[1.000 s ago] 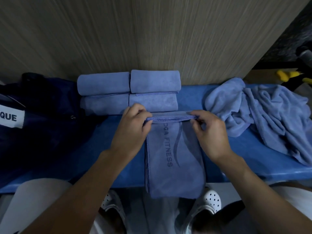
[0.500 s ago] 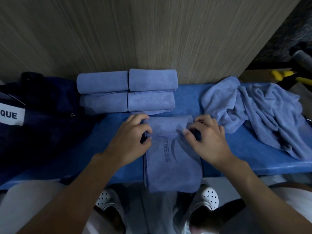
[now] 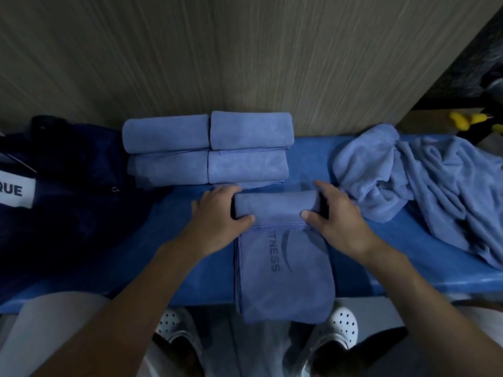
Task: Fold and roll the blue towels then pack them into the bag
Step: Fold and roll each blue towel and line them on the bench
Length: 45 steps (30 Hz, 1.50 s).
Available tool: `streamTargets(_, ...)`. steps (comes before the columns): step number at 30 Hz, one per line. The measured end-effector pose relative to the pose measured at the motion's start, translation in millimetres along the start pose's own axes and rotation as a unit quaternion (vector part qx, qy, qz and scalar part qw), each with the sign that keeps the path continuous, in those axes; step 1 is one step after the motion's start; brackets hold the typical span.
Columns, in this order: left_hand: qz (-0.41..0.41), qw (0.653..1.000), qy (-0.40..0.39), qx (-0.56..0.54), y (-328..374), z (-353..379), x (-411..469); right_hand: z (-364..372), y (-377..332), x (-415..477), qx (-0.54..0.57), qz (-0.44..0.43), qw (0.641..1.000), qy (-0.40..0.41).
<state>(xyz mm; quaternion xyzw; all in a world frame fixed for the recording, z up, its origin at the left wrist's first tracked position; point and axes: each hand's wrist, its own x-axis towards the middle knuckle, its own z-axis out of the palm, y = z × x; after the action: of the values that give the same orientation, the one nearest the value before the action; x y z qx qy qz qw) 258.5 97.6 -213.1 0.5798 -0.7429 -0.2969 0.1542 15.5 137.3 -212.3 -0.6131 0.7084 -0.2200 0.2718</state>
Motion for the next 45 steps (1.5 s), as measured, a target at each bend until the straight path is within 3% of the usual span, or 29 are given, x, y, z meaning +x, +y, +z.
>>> streamTargets(3,0.008,0.999,0.018,-0.05,2.2,-2.8,0.2,-1.3,-1.0,3.6,0.03,-0.02,0.999,-0.011)
streamTargets(6,0.04,0.989,0.075,-0.124,8.7,-6.0,-1.4,-2.1,-9.7,5.3,0.091,-0.039,0.994,0.041)
streamTargets(10,0.108,0.975,0.092,-0.169,16.2,-10.2,-5.7,-3.9,-14.1,4.7,0.038,-0.109,0.989,0.097)
streamTargets(14,0.134,0.98,0.051,-0.141,9.7,-10.8,-15.2,-10.3,-9.5,-5.0,-0.002,-0.144,0.987,0.07)
streamTargets(20,0.209,0.976,0.055,-0.031,-1.7,-5.5,-30.8,-9.1,2.7,-24.3,-0.065,-0.204,0.975,0.053)
streamTargets(28,0.224,0.973,0.022,-0.049,-4.2,4.8,-41.9,-5.6,6.4,-37.2,-0.114,-0.228,0.963,0.091)
streamTargets(34,0.237,0.962,0.129,0.035,4.4,7.1,-34.2,0.0,-5.6,-26.7,-0.165,-0.217,0.95,0.15)
streamTargets(39,0.214,0.971,0.101,0.027,0.7,10.7,-31.3,-3.2,-1.9,-26.8,-0.211,-0.187,0.957,0.073)
streamTargets(41,0.175,0.98,0.09,-0.021,0.6,10.7,-32.7,-8.4,-0.1,-29.4,-0.176,-0.159,0.971,0.036)
streamTargets(45,0.127,0.987,0.073,-0.064,-2.8,9.8,-30.2,-6.7,-2.4,-24.7,-0.045,-0.118,0.991,0.048)
